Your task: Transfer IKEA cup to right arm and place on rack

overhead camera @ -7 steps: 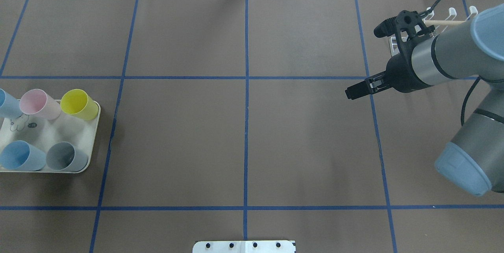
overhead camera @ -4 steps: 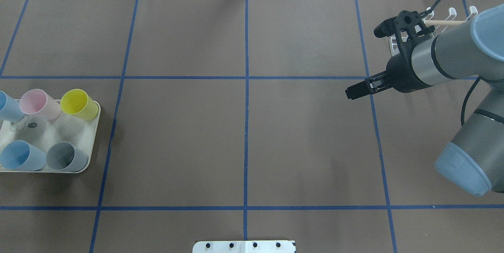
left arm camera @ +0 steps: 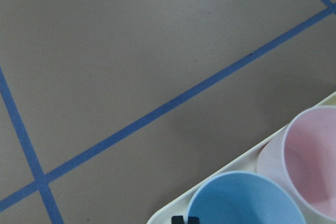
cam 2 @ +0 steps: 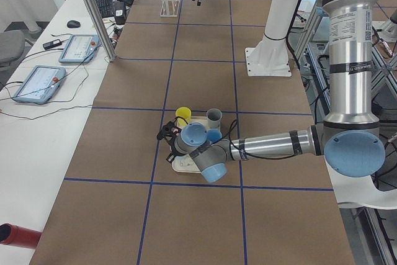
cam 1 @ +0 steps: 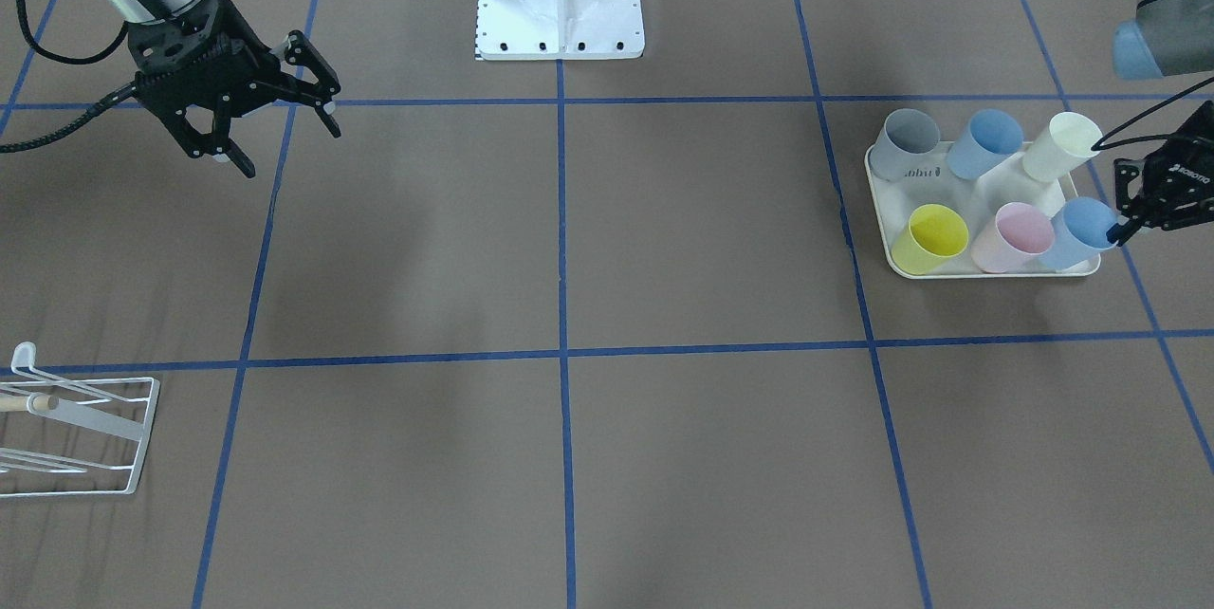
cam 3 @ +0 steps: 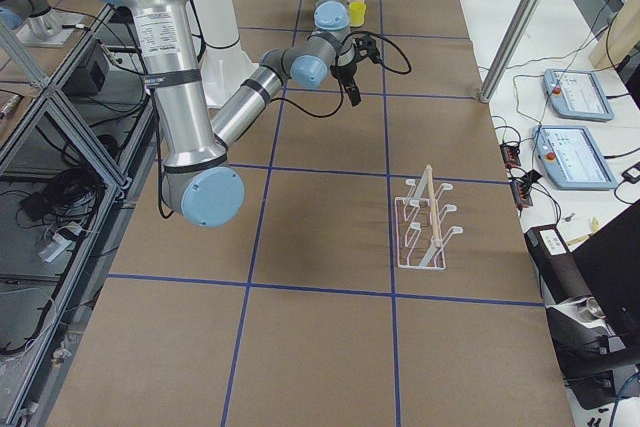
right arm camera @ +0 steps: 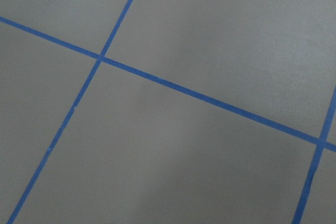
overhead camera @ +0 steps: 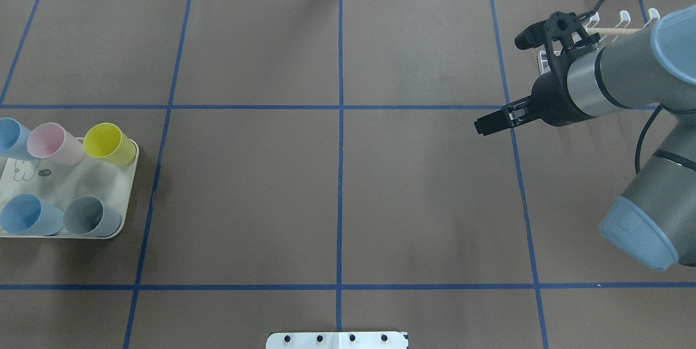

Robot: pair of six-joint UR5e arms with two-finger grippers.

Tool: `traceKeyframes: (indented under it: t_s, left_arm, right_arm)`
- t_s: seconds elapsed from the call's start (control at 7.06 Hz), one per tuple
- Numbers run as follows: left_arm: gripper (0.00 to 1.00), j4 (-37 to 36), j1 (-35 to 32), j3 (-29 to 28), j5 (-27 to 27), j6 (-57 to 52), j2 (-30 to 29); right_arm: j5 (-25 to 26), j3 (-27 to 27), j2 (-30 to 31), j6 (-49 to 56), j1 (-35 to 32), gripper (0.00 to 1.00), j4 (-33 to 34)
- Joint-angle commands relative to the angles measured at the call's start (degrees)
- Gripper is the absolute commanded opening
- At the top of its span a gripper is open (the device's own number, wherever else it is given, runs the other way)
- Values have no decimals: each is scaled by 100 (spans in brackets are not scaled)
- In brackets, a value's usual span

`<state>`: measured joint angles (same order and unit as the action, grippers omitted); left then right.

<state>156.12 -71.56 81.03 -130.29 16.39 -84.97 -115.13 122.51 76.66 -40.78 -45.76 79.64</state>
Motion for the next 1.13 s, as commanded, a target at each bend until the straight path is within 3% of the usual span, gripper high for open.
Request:
traceKeyframes:
  t_s: [0.0,0.14,0.28,0.57,0.71,0.99]
  left_arm:
    - [0,-38,-786,88,-102,-39,-142]
    - [0,-90,-972,132,-128,-39,-169]
    - [0,-639,-1113,524,-128,57,-386]
    - [0,-1582,-1115,1796,-163,1271,-345]
    - [0,-1576,-1097,2142,-529,2071,-345]
    - [0,-1541,-1019,2809,-1566,3267,-406]
  right_arm:
    - [385,-7,-159,53,189,100,-229]
    - [421,-34,-387,-8,286,99,-247]
    - [743,-112,-693,-8,409,99,-317]
    - [1813,-157,-1160,0,1127,99,-353]
    - [2384,-157,-1310,9,1566,99,-362]
    - [2662,-166,-1513,428,2087,99,-475]
